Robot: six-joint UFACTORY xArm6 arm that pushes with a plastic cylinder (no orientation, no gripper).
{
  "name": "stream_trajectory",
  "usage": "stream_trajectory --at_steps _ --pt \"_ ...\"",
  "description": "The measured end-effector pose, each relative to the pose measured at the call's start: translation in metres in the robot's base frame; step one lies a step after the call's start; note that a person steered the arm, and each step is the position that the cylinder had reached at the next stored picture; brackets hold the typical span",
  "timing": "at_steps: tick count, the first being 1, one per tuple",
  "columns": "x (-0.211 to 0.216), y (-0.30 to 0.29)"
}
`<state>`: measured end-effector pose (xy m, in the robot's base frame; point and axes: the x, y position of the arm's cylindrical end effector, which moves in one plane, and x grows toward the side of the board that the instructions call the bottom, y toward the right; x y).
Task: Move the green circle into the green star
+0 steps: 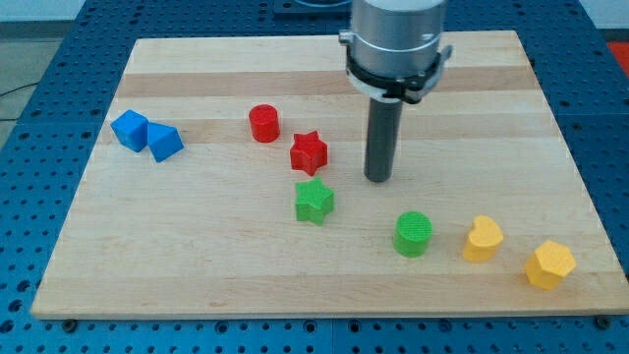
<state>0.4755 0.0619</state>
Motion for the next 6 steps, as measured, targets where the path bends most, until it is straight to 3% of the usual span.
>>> stream_trajectory --at_steps 1,2,3,4,6 --pt "0.045 -0.087" --pt "0.037 -0.111" --pt "0.015 -0.096" --pt "0.024 -0.198" --pt "-0.008 -0.247"
